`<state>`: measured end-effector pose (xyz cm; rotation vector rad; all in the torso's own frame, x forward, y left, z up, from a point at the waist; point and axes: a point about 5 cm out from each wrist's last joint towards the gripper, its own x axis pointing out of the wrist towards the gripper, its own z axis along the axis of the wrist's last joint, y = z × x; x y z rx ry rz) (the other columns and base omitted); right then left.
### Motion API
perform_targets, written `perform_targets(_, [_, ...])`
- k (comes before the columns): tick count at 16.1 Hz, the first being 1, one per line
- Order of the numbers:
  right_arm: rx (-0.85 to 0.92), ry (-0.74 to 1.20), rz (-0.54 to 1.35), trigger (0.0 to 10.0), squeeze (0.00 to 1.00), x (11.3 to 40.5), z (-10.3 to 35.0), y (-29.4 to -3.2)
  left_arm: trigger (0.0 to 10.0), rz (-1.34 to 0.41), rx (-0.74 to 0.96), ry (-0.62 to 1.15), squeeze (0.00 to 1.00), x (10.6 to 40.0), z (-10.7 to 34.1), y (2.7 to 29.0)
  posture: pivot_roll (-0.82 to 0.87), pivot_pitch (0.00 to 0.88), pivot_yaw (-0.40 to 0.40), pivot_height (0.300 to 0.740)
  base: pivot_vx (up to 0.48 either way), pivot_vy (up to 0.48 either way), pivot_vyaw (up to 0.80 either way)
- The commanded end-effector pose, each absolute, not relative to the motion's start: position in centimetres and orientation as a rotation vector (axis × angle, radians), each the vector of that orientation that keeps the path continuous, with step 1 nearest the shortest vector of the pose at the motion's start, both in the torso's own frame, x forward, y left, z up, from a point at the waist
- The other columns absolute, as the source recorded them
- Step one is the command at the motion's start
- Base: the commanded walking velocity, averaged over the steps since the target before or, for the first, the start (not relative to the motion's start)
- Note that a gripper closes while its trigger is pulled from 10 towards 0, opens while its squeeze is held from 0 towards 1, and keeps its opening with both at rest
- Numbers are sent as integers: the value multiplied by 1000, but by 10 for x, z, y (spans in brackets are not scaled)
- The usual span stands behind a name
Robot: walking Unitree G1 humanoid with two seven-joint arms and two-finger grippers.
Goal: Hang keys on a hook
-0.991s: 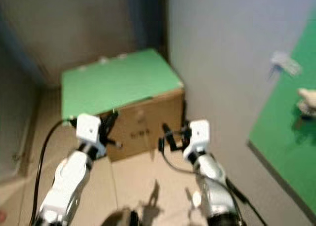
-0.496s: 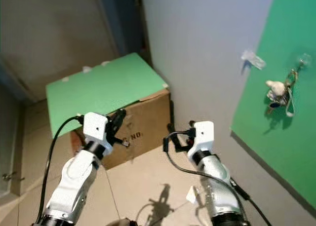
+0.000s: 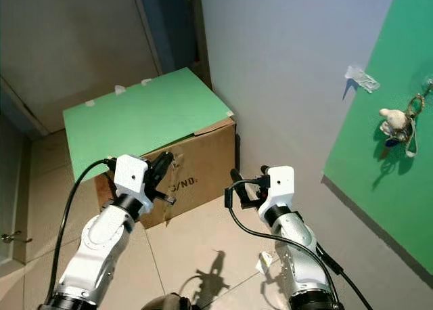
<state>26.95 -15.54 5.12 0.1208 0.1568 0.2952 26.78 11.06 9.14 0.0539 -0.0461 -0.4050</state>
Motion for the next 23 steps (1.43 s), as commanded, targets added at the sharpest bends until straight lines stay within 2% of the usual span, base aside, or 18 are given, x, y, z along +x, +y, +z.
perform_targets(1, [123, 162, 307, 10000, 0, 272, 52, -151, 0, -417, 59, -57, 0, 270, 94, 112, -208, 0, 138, 717, 0, -341, -625])
perform_targets(6, [121, 159, 304, 10000, 0, 269, 51, -152, 0, -445, 55, -72, 0, 272, 97, 112, -217, 0, 142, 717, 106, -362, -624])
perform_targets(10, [106, 152, 305, 10000, 0, 267, 51, -153, 0, -464, 56, -74, 0, 270, 97, 110, -218, 7, 140, 717, 63, 0, -619])
perform_targets(15, [97, 175, 318, 10000, 0, 264, 48, -152, 0, -494, 50, -69, 0, 270, 98, 107, -219, 11, 139, 717, 0, 0, 0])
perform_targets(23, [119, 149, 307, 10000, 0, 265, 52, -157, 0, -514, 11, -31, 0, 270, 93, 104, -226, 6, 135, 717, 0, 0, -544])
